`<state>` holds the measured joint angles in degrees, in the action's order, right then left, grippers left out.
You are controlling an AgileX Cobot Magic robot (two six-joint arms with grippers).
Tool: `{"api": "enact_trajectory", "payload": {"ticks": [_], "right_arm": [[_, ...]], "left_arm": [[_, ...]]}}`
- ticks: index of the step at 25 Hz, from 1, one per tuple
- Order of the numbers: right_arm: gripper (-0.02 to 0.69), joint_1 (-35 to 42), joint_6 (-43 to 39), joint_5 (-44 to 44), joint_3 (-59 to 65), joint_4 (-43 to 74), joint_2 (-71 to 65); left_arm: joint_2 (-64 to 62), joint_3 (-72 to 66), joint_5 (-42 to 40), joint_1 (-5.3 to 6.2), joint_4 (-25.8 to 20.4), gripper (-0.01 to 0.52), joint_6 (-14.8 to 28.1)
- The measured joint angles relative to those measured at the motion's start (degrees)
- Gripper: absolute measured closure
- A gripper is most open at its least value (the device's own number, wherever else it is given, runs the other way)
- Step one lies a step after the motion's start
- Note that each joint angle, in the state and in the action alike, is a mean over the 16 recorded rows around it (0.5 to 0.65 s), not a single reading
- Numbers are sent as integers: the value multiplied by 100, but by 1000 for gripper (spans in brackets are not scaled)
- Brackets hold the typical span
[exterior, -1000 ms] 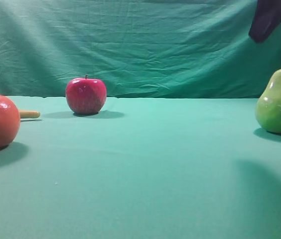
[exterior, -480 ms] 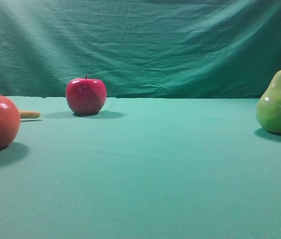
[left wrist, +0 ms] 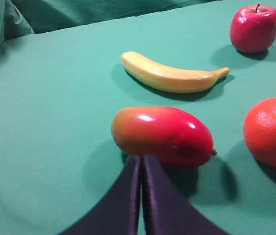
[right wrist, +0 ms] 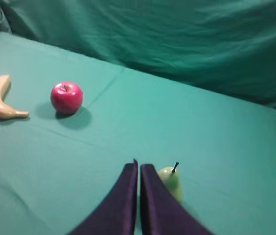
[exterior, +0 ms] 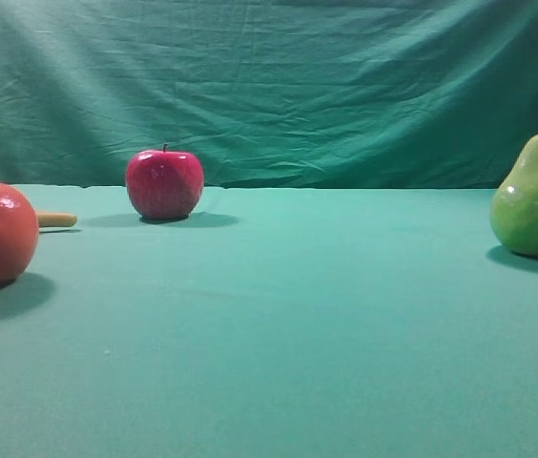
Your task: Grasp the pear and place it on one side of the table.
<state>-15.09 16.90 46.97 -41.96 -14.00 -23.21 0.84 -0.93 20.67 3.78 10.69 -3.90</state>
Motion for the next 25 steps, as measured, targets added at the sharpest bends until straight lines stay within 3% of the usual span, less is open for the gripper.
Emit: {"api": "enact_trajectory", "payload": {"ticks": [11,25], "right_arm": [[665,4,-667,318,551,348,1273],[665,516,-1579,-1957,3197,1476,2112]], "left_arm": [[0,0,0,0,0,514,0],[0,0,0,0,0,514,0]]}}
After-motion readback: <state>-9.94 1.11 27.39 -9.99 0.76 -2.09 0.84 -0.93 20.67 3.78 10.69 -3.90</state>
